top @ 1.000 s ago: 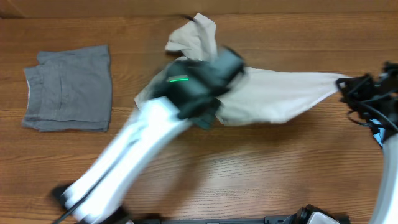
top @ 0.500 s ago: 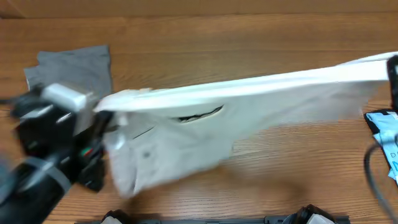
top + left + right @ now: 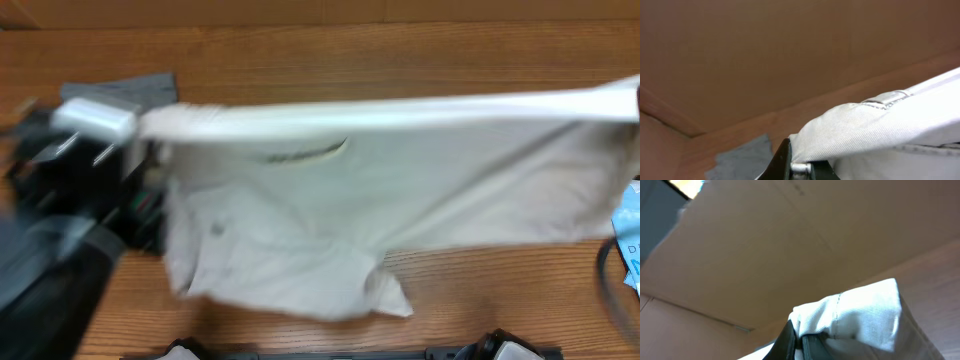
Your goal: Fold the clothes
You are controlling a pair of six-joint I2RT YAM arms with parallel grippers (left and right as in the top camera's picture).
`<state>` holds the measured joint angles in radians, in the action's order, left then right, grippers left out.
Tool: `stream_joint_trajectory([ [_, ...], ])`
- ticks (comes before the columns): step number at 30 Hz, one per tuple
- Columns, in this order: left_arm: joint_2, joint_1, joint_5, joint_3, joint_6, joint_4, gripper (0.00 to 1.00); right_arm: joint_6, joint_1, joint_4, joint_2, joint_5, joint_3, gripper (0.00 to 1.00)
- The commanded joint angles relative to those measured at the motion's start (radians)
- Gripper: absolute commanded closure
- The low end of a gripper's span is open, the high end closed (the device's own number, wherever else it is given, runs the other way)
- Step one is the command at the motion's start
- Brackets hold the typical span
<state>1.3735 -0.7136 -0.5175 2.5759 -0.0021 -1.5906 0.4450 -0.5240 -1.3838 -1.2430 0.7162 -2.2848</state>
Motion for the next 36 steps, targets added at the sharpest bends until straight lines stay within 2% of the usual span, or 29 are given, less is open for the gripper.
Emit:
stream_joint_trajectory([
  [1, 0.116, 0.030, -0.200, -0.015, 0.029, 0.037, 0.95, -0.008, 0.029, 0.017, -0.165, -0.140, 0.014, 0.96],
  [4, 0.267, 0.113, -0.167, -0.017, 0.029, 0.086, 0.94, -0.040, 0.087, 0.029, -0.280, -0.145, 0.014, 0.96],
  [7, 0.425, 0.226, -0.028, -0.017, 0.030, 0.151, 0.94, -0.053, 0.150, 0.045, -0.410, -0.194, 0.016, 0.96],
  [9, 0.522, 0.287, 0.025, -0.017, 0.029, 0.208, 0.89, -0.053, 0.192, 0.090, -0.506, -0.219, 0.018, 0.96],
  [10, 0.569, 0.313, 0.038, -0.017, 0.030, 0.241, 0.82, -0.053, 0.211, 0.129, -0.552, -0.218, 0.019, 0.96],
  [11, 0.615, 0.339, 0.045, -0.017, 0.029, 0.271, 0.79, -0.053, 0.229, 0.177, -0.597, -0.217, 0.019, 0.80],
  [12, 0.665, 0.369, 0.047, -0.017, 0.028, 0.293, 0.77, -0.053, 0.248, 0.224, -0.644, -0.217, 0.019, 0.56],
  [13, 0.701, 0.392, 0.037, -0.017, 0.028, 0.299, 0.56, -0.065, 0.258, 0.250, -0.682, -0.214, 0.019, 0.42],
  [14, 0.732, 0.415, 0.023, -0.017, 0.027, 0.293, 0.31, -0.098, 0.263, 0.256, -0.708, -0.198, 0.019, 0.35],
  [15, 0.753, 0.438, 0.013, -0.017, 0.015, 0.275, 0.16, -0.115, 0.263, 0.252, -0.730, -0.188, 0.019, 0.33],
  [17, 0.776, 0.486, 0.027, -0.017, -0.045, 0.228, 0.12, -0.141, 0.257, 0.224, -0.751, -0.189, 0.019, 0.28],
  [20, 0.774, 0.539, 0.123, -0.017, -0.053, 0.180, 0.07, -0.190, 0.245, 0.173, -0.756, -0.192, 0.019, 0.24],
  [27, 0.719, 0.582, 0.344, -0.015, 0.030, 0.102, 0.07, -0.249, 0.244, 0.003, -0.755, -0.200, 0.019, 0.22],
  [34, 0.645, 0.586, 0.501, -0.015, 0.026, -0.077, 0.04, -0.296, 0.262, -0.185, -0.755, -0.288, 0.041, 0.21],
  [36, 0.647, 0.590, 0.577, -0.032, 0.025, -0.099, 0.07, -0.299, 0.275, -0.220, -0.755, -0.317, 0.060, 0.21],
])
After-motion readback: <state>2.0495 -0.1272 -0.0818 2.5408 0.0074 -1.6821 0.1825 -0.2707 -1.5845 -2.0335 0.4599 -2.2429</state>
